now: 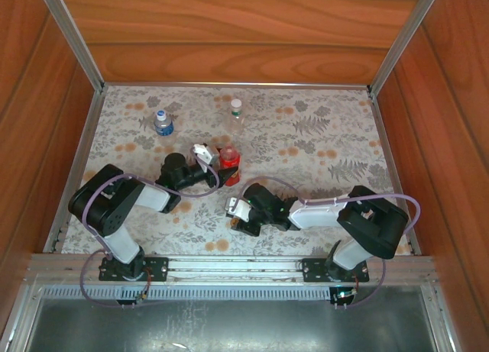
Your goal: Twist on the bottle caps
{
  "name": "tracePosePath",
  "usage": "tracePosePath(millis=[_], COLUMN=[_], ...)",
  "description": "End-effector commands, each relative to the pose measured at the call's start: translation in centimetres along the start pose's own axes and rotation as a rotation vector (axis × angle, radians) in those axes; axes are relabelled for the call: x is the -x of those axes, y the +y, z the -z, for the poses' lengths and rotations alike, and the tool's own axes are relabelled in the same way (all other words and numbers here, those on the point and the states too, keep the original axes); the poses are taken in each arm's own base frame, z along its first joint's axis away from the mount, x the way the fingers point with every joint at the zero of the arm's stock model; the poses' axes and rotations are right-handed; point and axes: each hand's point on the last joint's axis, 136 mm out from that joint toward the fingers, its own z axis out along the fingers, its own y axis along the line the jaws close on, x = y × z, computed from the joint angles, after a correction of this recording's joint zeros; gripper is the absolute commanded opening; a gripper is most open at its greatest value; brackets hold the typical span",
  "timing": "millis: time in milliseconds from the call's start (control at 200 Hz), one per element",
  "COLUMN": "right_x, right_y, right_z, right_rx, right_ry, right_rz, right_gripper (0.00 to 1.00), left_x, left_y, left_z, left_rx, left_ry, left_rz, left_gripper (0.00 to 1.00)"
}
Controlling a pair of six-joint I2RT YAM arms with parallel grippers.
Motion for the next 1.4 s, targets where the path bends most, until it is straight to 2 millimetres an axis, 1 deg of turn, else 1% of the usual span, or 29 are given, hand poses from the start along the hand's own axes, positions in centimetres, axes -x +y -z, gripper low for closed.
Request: tracePosePath(millis=[0, 295, 350, 380, 420, 580, 775, 894, 1024, 1199, 1229, 1394], right_x=[-0.36, -0.42, -0.45, -0.46, -0.5, -0.52, -0.93, -0.65, -0.32, -0.34, -0.3, -0.2], right_y=[0.3, 0.35, 0.3, 0.3, 0.27, -0.04, 0.14, -0.02, 0.25, 0.38, 0.4, 0.5], right_z=[-0.39, -0.55, -0.54, -0.53, -0.51, -0.27, 0.09, -0.11, -0.41, -0.44, -0.45, -0.35], right_rx=[0.012, 0.016, 0.013, 0.013, 0.01, -0.014, -0.019, -0.018, 0.007, 0.015, 0.016, 0.02], right_ry=[0.027, 0.031, 0.032, 0.032, 0.033, 0.021, 0.018, 0.02, 0.026, 0.034, 0.034, 0.035], right_rz=[-0.003, -0.007, -0.009, -0.009, -0.01, -0.021, -0.028, -0.028, -0.018, -0.01, -0.009, -0.01], right_gripper=[0.51, 0.51, 0.51, 0.51, 0.51, 0.51, 0.52, 0.5, 0.48, 0.41, 0.38, 0.36], left_x=[0.38, 0.5, 0.44, 0.41, 0.36, 0.25, 0.15, 0.0, -0.04, -0.22, -0.2, -0.22], left_y=[0.04, -0.21, -0.2, -0.26, -0.27, -0.16, -0.1, -0.19, -0.13, -0.05, -0.04, -0.02], left_z=[-0.33, -0.55, -0.57, -0.59, -0.56, -0.52, -0.49, -0.52, -0.51, -0.56, -0.58, -0.61], left_rx=[-0.024, -0.046, -0.047, -0.049, -0.049, -0.045, -0.046, -0.051, -0.05, -0.047, -0.048, -0.047], left_ry=[-0.011, -0.013, -0.012, -0.011, -0.01, -0.008, -0.006, -0.002, -0.002, 0.002, 0.002, 0.002], left_rz=[-0.001, 0.01, 0.012, 0.013, 0.013, 0.012, 0.015, 0.019, 0.016, 0.017, 0.017, 0.016], left_gripper=[0.81, 0.76, 0.74, 0.69, 0.68, 0.66, 0.66, 0.66, 0.66, 0.66, 0.66, 0.66])
